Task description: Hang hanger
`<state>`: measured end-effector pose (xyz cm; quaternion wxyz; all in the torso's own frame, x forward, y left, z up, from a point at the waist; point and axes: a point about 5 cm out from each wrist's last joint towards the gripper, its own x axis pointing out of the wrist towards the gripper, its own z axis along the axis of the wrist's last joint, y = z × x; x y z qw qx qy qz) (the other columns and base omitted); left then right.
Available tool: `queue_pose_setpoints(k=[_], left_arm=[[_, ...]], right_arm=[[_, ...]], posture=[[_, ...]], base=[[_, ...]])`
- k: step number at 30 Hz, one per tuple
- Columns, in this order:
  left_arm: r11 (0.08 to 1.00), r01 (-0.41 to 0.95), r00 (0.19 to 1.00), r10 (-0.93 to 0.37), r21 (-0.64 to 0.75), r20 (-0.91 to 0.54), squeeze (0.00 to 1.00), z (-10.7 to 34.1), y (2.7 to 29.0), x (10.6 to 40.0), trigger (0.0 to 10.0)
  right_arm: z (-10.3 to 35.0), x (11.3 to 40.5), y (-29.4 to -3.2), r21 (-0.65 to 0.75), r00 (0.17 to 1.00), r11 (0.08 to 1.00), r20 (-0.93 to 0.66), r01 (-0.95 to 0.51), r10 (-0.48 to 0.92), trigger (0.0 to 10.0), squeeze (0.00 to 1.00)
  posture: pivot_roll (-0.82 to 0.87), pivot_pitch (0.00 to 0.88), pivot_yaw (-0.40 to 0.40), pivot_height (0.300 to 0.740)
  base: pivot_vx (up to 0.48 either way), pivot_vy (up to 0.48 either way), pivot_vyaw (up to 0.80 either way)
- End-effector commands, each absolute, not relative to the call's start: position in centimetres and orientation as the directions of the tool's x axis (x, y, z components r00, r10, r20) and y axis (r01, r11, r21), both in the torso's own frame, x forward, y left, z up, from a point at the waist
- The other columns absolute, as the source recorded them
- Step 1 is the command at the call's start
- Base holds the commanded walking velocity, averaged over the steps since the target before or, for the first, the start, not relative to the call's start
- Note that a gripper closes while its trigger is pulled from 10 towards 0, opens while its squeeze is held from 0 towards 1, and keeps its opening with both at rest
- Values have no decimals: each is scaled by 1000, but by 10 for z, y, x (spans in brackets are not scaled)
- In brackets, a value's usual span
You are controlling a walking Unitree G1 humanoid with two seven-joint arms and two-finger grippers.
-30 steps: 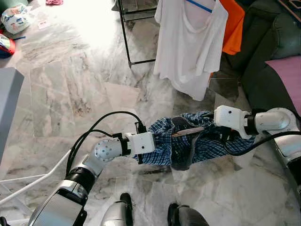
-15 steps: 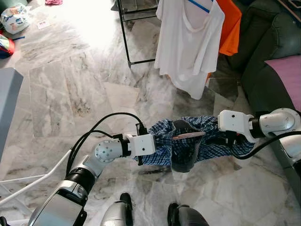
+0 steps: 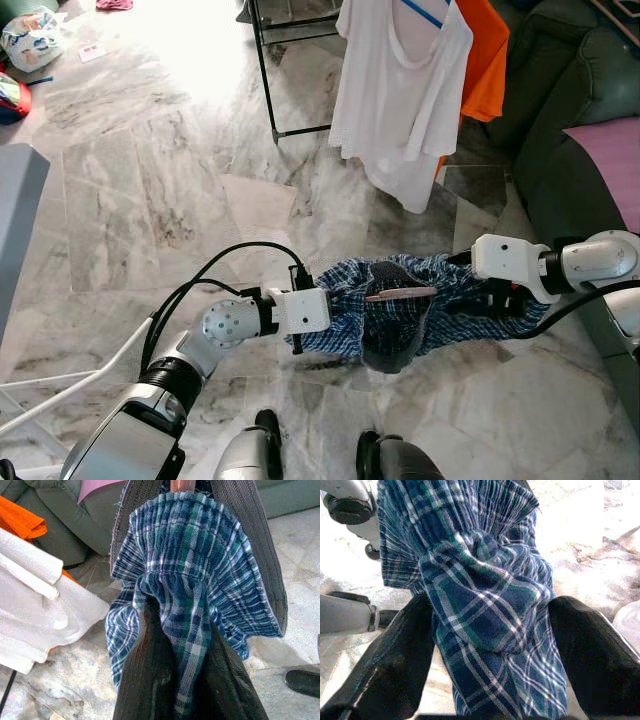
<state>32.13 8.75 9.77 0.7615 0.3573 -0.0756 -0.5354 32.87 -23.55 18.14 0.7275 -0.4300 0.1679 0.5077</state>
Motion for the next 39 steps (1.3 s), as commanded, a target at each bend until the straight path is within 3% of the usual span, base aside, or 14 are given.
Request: queue_pose_setpoints(k=[1, 2, 39], left_arm=[[155, 767, 403, -872, 622, -279, 0, 94, 89, 318, 0], [156, 767, 403, -872, 622, -278, 0, 94, 89, 318, 0], [179, 757, 424, -866, 628, -265, 0, 96, 87, 321, 0]], right_arm=[[178, 326, -235, -445, 413, 103, -687, -890, 598, 9059, 0], [177, 326, -235, -438, 414, 115, -683, -891, 602, 0, 0], [167, 328, -229, -437, 459, 213, -596, -874, 659, 0, 0]], posture=[[-8, 298, 43, 740], [-8, 297, 43, 740], [-8, 292, 46, 740]], base=[[0, 0, 0], [0, 0, 0], [0, 0, 0]])
